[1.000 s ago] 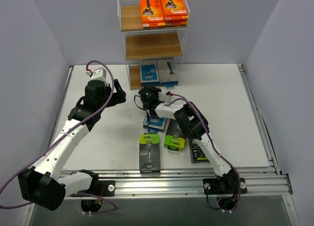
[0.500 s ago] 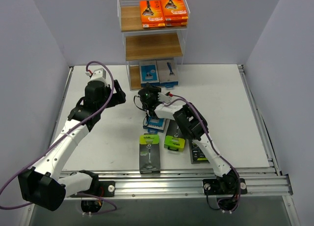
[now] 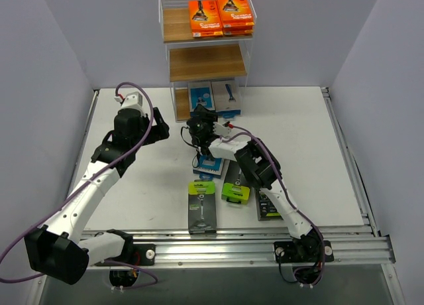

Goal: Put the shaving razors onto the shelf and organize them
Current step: Place the shaving razor onto shelf

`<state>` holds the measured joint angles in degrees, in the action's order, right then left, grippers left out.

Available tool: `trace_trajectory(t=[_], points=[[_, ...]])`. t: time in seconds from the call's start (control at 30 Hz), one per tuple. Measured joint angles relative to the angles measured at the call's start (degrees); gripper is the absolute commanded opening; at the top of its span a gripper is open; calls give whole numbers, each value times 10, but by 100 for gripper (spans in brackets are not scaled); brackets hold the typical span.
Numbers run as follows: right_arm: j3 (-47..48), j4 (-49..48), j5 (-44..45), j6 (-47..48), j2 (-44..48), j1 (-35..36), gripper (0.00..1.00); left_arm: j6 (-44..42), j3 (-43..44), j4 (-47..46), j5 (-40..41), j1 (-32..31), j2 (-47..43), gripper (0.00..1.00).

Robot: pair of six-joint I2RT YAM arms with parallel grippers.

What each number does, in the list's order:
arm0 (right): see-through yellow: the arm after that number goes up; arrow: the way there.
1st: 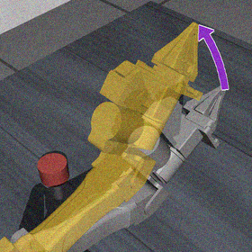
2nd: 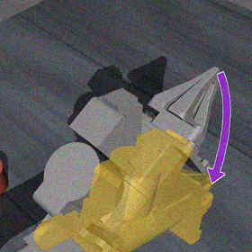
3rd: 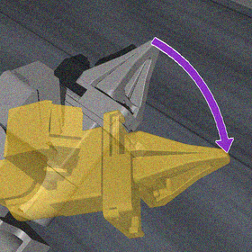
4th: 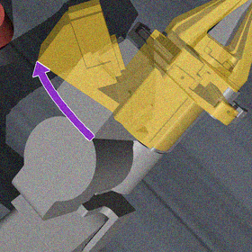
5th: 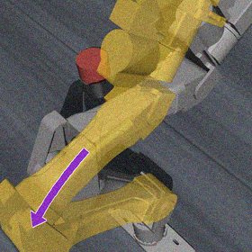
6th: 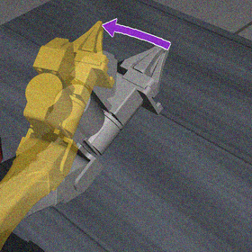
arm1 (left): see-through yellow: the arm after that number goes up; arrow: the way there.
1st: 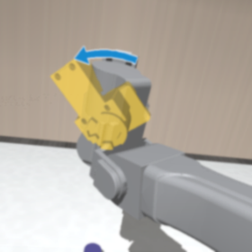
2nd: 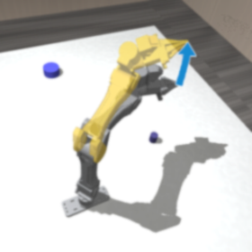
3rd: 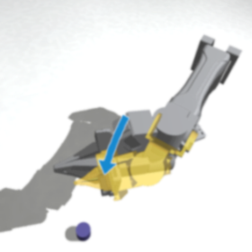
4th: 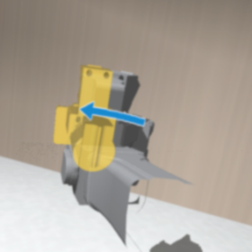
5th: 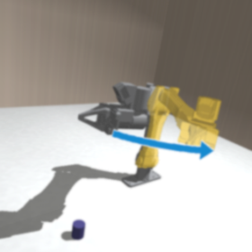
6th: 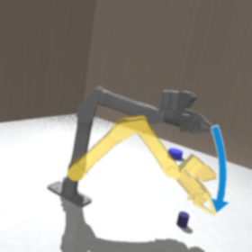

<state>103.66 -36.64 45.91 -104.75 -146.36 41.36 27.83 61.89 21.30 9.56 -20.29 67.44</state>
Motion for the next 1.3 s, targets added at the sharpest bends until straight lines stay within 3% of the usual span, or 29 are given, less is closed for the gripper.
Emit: trace_trajectory(t=[1.3], points=[[-15, 48, -57, -64, 29, -6, 64, 0, 0, 0, 0, 9, 0, 94]])
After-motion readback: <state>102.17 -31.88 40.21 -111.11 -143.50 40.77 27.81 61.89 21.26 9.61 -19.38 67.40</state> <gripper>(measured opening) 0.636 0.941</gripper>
